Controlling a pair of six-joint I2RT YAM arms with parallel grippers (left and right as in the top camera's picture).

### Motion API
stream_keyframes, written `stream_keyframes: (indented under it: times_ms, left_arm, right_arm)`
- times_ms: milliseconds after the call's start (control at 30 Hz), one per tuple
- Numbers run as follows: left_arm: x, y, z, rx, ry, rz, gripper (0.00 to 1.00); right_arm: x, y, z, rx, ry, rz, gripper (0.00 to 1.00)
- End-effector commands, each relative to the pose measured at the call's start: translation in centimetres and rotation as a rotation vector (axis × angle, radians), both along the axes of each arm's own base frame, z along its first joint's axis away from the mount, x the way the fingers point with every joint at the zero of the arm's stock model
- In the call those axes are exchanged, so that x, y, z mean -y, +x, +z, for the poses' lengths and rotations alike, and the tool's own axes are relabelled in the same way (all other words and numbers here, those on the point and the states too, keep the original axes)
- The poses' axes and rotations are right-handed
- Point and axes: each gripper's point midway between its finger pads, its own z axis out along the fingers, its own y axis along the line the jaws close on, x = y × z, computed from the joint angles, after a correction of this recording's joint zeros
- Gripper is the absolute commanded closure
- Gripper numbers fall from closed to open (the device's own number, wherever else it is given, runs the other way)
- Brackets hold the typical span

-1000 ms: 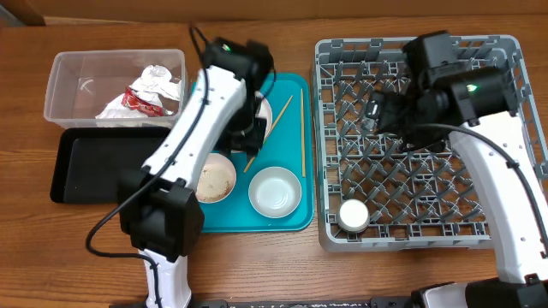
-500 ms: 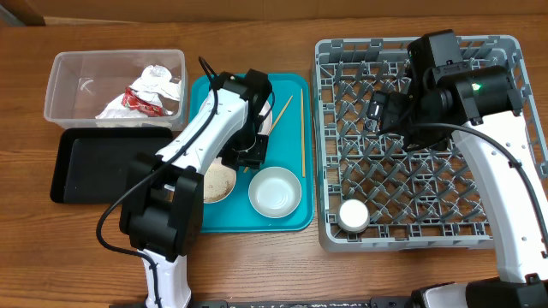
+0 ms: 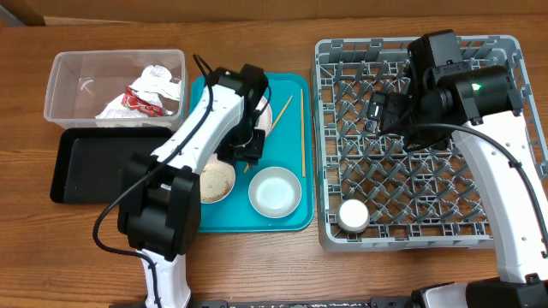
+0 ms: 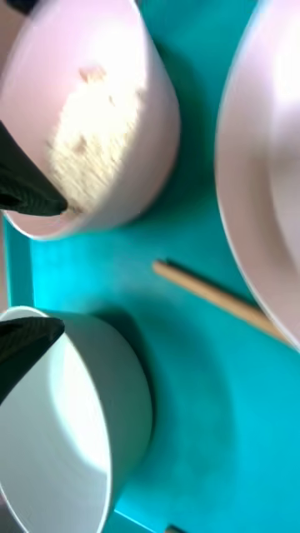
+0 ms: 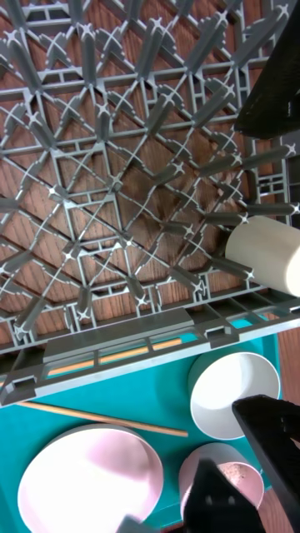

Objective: Sort waste into correct bins and load items into the dishwasher
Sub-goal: 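Grasp the pink bowl of rice with the left gripper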

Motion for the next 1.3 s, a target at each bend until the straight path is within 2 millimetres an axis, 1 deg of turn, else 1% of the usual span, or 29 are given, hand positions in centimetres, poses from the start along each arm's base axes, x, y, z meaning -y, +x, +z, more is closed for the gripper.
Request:
stream_keyframes:
  times_ms: [0,100,200,300,400,467,500,633,967,1100,1200,1267]
  left_arm:
    - [-2.0,0.8,2.1,0.077,0.106,0.079,0.58]
    - [-1.9,0.1,1.6,0.049,0.104,0.086,0.58]
    - [-1.8,-0.7,0.5,0.027,0.108,0.095,0.59]
    - [-1.5,-0.9,-0.8,0.024,0.097,0.091,0.63]
    - [-1.2,-1.1,-1.8,0.018,0.076,0.091,0.74]
    - [-1.2,-1.2,-2.2,0.019,0.075,0.09,0.76]
    - [-1.3,-1.3,-2.4,0.016,0.076,0.089,0.78]
    - [-1.4,-1.6,-3.1,0.011,0.078,0.087,0.84]
    - [-1.5,-1.8,-4.1,0.012,0.076,0.086,0.89]
    - [-1.5,-1.9,-4.4,0.012,0.074,0.086,0.96]
    - [-1.4,-2.0,-4.5,0.006,0.067,0.088,0.96]
    - [-0.9,-2.1,-4.5,-0.002,0.044,0.092,0.96]
  right_arm:
    - [0.0,0.3,1.0,0.036,0.005,0.008,0.0]
    - [0.0,0.4,1.0,0.038,0.005,0.008,0.0]
    - [0.1,0.4,1.0,0.039,0.001,0.011,0.0]
    - [0.1,0.4,1.0,0.042,-0.004,0.028,0.0]
    - [0.1,0.4,1.0,0.041,-0.005,0.028,0.0]
    - [0.1,0.3,1.0,0.04,-0.005,0.028,0.0]
    - [0.1,0.3,1.0,0.039,-0.005,0.028,0.0]
    - [0.1,0.3,1.0,0.039,-0.006,0.032,0.0]
    - [0.1,0.3,0.9,0.039,-0.007,0.035,0.0]
    - [0.1,0.3,0.9,0.039,-0.007,0.035,0.0]
    - [0.1,0.3,0.9,0.039,-0.007,0.035,0.0]
    - [0.1,0.3,0.9,0.039,-0.007,0.036,0.0]
